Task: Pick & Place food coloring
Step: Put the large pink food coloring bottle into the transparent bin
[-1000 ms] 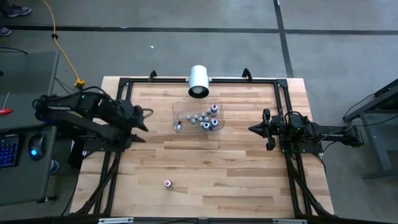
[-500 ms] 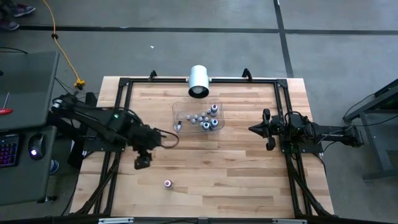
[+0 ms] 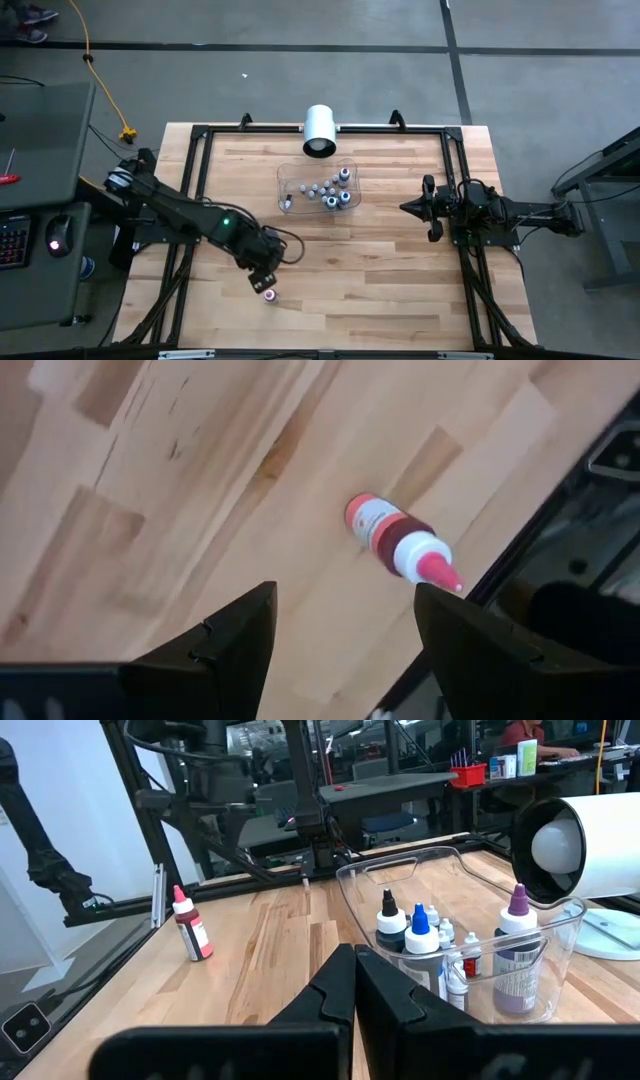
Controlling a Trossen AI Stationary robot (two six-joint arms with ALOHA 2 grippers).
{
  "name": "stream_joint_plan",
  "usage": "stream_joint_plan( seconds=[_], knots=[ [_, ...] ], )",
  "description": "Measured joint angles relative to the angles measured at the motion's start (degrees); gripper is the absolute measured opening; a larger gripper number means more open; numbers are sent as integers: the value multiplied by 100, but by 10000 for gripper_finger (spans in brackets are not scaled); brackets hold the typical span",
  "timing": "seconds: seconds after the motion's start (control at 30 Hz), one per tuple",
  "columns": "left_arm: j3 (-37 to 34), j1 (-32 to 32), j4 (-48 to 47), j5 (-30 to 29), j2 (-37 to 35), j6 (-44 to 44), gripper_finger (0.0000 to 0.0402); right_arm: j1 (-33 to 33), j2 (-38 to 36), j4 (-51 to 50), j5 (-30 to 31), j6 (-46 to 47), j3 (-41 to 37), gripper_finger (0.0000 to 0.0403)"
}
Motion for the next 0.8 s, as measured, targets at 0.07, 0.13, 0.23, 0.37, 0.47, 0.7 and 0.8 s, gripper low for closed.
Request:
stream_joint_plan(
  seconds=[0.07,0.13,0.23,0.37,0.47,0.7,0.8],
  knots=[
    [35,-57,-22,-49,57,-379,234,0,0,-1,0,0,0,0],
    [94,-154,-64,-186,115,-690,234,-1,-2,0,2,0,0,0],
    [236,-342,-46,-337,169,-1066,234,-1,0,0,0,0,0,0],
    [445,-665,-74,-690,215,-1651,234,-1,-1,0,0,0,-1,0],
    [591,-930,-198,-916,310,-2089,234,1,0,0,0,0,-2,0],
    [861,-1364,-112,-987,707,-2557,234,-1,-2,0,0,0,-2,0],
    [965,-1389,-117,-1114,851,-2360,234,-1,-1,1,0,0,-2,0]
  ],
)
